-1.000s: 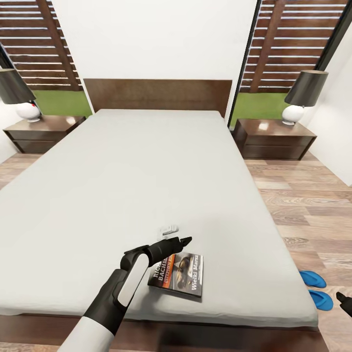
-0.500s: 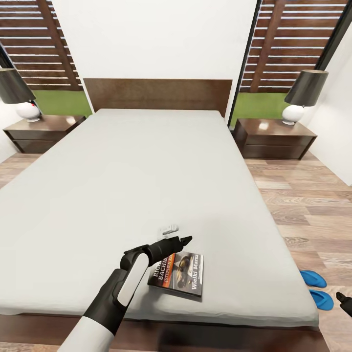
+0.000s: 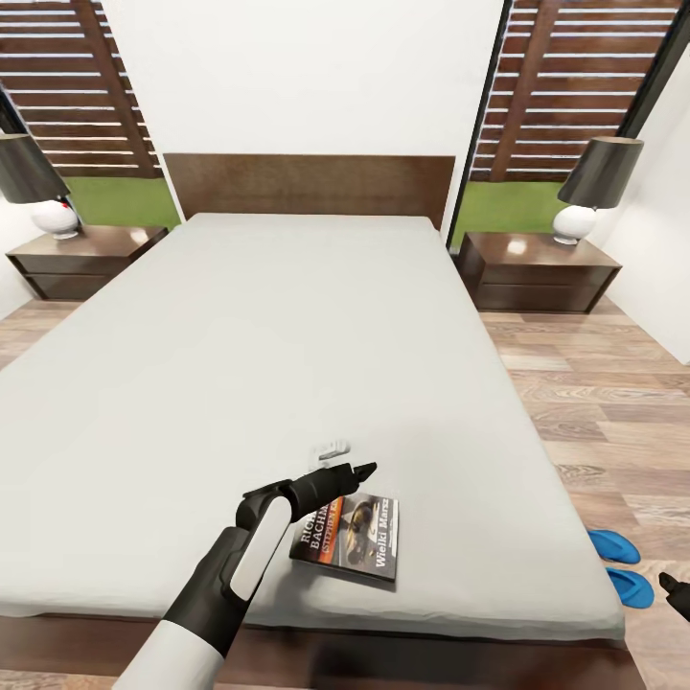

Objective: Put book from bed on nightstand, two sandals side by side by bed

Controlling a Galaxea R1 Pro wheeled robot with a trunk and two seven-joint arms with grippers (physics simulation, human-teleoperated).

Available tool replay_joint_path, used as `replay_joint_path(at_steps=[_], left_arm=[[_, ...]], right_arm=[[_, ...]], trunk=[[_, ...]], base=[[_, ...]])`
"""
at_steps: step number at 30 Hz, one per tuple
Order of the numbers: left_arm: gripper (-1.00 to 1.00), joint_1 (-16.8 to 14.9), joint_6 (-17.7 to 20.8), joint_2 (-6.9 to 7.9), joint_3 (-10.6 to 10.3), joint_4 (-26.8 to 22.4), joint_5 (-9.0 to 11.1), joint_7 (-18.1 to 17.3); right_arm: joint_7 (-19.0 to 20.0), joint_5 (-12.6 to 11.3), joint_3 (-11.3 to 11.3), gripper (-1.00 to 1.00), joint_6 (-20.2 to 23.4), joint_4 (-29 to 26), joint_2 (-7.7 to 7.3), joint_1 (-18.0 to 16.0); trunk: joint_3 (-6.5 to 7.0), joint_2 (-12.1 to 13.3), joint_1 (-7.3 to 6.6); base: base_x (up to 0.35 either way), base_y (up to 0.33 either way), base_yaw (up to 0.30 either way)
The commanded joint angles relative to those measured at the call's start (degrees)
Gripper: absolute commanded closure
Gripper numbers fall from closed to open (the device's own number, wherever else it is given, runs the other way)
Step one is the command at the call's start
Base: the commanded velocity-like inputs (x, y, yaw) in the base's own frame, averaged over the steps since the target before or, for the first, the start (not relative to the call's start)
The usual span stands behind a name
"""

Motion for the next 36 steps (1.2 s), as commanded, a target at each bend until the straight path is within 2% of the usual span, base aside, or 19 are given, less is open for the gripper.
replay_joint_path(at_steps=[1, 6, 36], left_arm=[[-1.00, 0.0, 0.2, -0.01, 0.0, 0.2, -0.4, 0.0], [-1.00, 0.0, 0.2, -0.01, 0.0, 0.2, -0.4, 0.0], [-1.00, 0.0, 0.2, -0.01, 0.0, 0.2, -0.4, 0.0]], right_arm=[[0.4, -0.6, -0.1, -1.00, -0.1, 0.1, 0.00, 0.0], [0.4, -0.6, -0.1, -1.00, -0.1, 0.1, 0.00, 0.0], [0.4, -0.6, -0.1, -1.00, -0.1, 0.1, 0.00, 0.0]], trunk=[[-0.05, 0.0, -0.01], [-0.05, 0.0, -0.01], [-0.05, 0.0, -0.01]], base=[[-0.125, 0.000, 0.000], [-0.181, 0.000, 0.000], [-0.035, 0.000, 0.000]])
